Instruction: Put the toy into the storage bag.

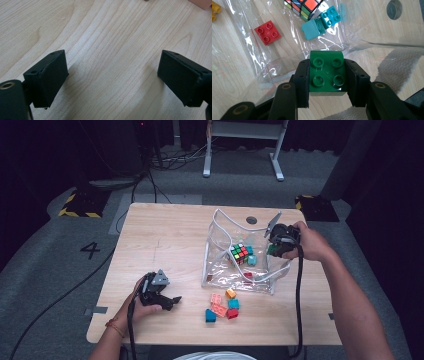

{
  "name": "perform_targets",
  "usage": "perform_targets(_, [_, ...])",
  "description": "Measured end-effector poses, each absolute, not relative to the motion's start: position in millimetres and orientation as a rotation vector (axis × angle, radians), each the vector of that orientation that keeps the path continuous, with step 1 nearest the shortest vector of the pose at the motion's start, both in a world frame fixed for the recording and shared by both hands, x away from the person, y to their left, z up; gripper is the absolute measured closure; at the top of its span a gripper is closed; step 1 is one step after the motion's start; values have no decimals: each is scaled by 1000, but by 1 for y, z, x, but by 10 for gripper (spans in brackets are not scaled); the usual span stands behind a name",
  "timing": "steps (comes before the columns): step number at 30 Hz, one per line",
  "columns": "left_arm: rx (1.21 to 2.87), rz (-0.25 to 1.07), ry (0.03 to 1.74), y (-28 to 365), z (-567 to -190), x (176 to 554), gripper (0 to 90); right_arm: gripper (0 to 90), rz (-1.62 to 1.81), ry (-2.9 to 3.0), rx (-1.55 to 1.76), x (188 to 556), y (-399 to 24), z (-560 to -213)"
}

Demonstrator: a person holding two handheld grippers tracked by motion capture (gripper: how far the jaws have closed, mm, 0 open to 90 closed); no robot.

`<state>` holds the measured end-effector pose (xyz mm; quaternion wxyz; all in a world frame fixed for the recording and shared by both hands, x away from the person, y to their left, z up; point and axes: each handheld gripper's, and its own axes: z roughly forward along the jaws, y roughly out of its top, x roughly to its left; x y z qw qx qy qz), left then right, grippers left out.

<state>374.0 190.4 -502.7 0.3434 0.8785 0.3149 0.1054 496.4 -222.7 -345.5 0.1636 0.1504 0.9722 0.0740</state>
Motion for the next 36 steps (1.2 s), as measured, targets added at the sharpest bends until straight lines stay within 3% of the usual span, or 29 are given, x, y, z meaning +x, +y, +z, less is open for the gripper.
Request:
perform_targets(13, [2284, 278, 818, 190, -503, 374, 95, 504, 397, 2751, 461, 485, -227, -338])
perform_targets(23, [2286, 278, 819, 191, -502, 374, 95, 350, 734, 2600, 483, 460, -246, -328])
perform_targets(36, [2283, 273, 819, 190, -503, 374, 95, 336, 1085, 2390, 562, 421, -284, -322])
